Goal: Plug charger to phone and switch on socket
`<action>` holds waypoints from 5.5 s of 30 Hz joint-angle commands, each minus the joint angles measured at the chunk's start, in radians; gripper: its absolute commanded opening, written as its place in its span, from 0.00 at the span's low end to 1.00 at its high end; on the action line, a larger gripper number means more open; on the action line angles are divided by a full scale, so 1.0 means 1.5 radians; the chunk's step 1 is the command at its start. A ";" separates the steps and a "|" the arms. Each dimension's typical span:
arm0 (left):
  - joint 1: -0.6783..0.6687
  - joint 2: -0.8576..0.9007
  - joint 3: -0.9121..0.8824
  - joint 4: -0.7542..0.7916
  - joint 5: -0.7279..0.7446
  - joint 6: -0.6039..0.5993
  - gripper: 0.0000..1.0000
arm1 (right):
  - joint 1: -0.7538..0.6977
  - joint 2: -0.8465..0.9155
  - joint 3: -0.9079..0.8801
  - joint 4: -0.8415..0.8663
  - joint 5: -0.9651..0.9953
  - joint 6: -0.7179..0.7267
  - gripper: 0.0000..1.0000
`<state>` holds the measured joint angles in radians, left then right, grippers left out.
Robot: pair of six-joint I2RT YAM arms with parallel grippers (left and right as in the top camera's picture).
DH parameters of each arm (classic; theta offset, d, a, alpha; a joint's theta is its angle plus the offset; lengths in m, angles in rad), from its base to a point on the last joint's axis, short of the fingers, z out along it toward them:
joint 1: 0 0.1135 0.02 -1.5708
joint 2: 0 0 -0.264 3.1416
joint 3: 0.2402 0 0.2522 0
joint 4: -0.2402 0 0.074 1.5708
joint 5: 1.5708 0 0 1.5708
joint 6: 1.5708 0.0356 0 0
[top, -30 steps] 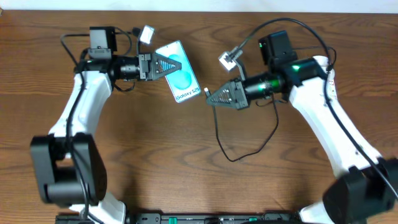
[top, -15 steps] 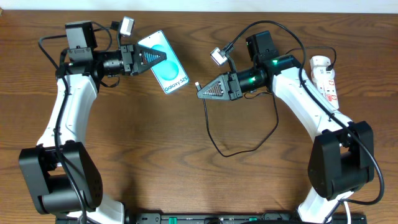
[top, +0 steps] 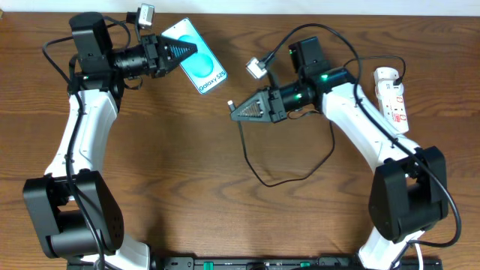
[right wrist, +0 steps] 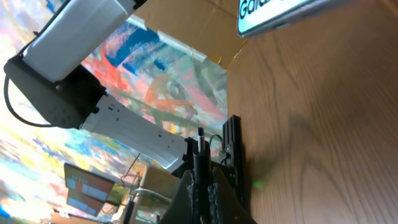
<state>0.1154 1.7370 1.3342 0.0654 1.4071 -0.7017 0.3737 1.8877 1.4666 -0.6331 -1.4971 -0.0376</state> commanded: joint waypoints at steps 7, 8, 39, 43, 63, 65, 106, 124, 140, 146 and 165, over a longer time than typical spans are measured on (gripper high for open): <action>-0.014 -0.008 0.006 0.008 0.009 -0.072 0.08 | 0.005 -0.002 0.003 0.039 -0.018 0.035 0.01; -0.016 -0.008 0.006 0.008 0.009 -0.072 0.07 | 0.004 -0.002 0.003 0.039 -0.018 0.035 0.01; -0.033 -0.008 0.006 0.008 0.062 -0.072 0.07 | -0.009 -0.002 0.003 0.049 -0.013 0.040 0.02; -0.034 -0.008 0.006 0.008 0.062 -0.069 0.07 | -0.009 -0.002 0.003 0.060 -0.013 0.055 0.02; -0.052 -0.008 0.006 0.008 0.062 -0.061 0.07 | -0.008 -0.002 0.003 0.069 0.021 0.080 0.01; -0.052 -0.008 0.006 0.008 0.062 -0.053 0.08 | -0.008 -0.002 0.003 0.071 0.021 0.080 0.01; -0.052 -0.008 0.006 0.021 0.073 -0.019 0.07 | -0.008 -0.002 0.003 0.071 0.013 0.087 0.02; -0.052 -0.008 0.006 0.020 0.070 0.002 0.07 | -0.008 -0.002 0.003 0.075 0.006 0.087 0.02; -0.052 -0.008 0.006 0.020 0.054 0.011 0.07 | -0.008 -0.002 0.003 0.076 0.001 0.092 0.01; -0.052 -0.008 0.006 0.020 0.043 0.011 0.08 | -0.008 -0.002 0.003 0.076 0.002 0.092 0.02; -0.052 -0.008 0.006 0.020 0.029 0.011 0.08 | -0.003 -0.002 0.003 0.076 0.009 0.092 0.01</action>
<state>0.0372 1.7370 1.3342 0.0872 1.4338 -0.7021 0.3641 1.8877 1.4666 -0.5217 -1.4590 0.0990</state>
